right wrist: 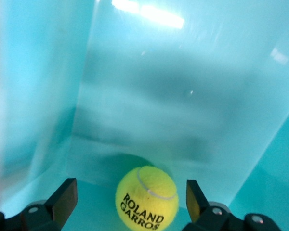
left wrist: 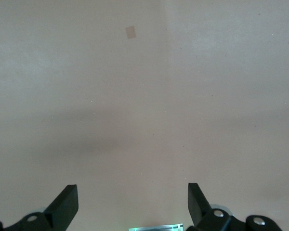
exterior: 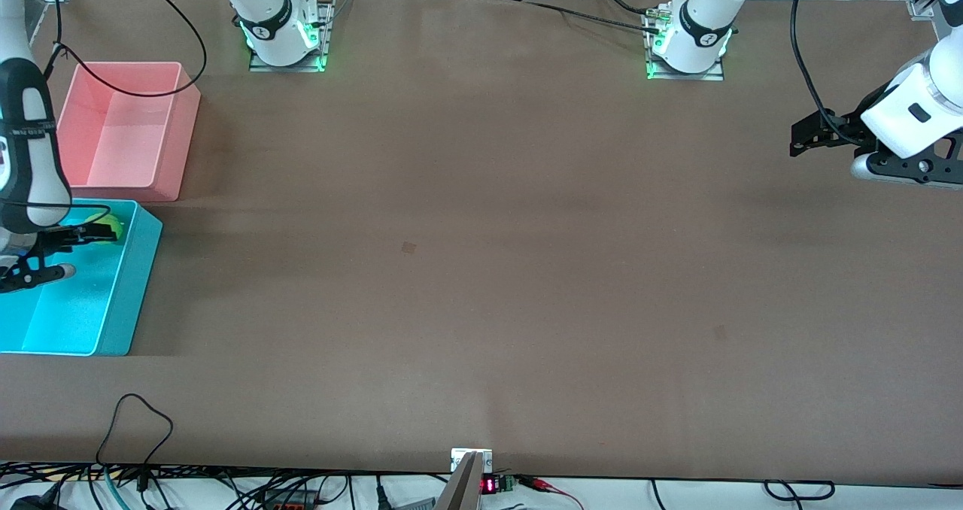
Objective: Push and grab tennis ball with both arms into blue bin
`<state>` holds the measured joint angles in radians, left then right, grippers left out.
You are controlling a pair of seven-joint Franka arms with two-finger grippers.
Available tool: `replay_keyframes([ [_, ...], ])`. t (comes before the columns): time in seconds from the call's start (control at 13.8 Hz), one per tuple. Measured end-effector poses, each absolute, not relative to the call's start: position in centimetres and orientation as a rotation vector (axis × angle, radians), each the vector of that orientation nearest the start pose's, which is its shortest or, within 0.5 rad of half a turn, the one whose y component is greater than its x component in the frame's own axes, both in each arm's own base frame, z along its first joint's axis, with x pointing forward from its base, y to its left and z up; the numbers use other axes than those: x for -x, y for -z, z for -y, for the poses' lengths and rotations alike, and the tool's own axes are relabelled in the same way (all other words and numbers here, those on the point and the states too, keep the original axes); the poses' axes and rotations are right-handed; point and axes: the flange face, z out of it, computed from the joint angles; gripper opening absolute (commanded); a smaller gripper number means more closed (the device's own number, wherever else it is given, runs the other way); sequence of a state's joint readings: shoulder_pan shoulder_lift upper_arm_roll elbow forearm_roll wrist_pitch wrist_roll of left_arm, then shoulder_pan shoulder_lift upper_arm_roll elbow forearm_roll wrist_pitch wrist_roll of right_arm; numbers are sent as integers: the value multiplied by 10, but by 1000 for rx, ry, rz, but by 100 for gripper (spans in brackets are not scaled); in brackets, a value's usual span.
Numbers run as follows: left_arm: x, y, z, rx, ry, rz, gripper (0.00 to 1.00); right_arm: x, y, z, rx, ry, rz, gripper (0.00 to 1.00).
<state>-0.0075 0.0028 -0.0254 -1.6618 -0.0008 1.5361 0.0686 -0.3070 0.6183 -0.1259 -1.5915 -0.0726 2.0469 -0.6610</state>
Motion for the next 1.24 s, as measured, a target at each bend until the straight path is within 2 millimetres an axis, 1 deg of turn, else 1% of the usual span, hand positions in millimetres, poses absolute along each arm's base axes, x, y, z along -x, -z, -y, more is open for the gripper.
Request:
replay_keyframes([
  [0.07, -547, -578, 18, 3134, -202, -159, 100, -626, -292, 272, 3145, -258, 466, 100],
  [0.29, -547, -578, 18, 3134, -202, -160, 100, -633, -354, 257, 3166, -151, 499, 100],
  [0.44, -547, -578, 18, 3134, -202, -160, 100, -634, -396, 234, 3153, -118, 541, 100],
  [0.51, -547, -578, 18, 3134, -202, -160, 100, -633, -419, 217, 3139, -115, 573, 100],
  [0.65, -547, -578, 18, 3134, -202, -160, 100, -628, -466, 176, 3119, -116, 639, 100],
  [0.73, -547, -578, 19, 3134, -202, -161, 100, -625, -491, 151, 3118, -116, 648, 100],
  [0.87, -547, -578, 19, 3134, -202, -161, 100, -616, -535, 93, 3127, -122, 611, 100],
  [0.94, -547, -578, 19, 3134, -202, -161, 100, -610, -552, 66, 3133, -133, 568, 100],
  [1.02, -547, -578, 19, 3134, -202, -162, 100, -604, -563, 43, 3135, -142, 529, 100],
  [1.16, -547, -578, 19, 3133, -202, -163, 100, -594, -577, 8, 3143, -161, 476, 100],
  [1.24, -547, -578, 19, 3133, -202, -163, 100, -591, -582, -4, 3149, -158, 452, 100],
])
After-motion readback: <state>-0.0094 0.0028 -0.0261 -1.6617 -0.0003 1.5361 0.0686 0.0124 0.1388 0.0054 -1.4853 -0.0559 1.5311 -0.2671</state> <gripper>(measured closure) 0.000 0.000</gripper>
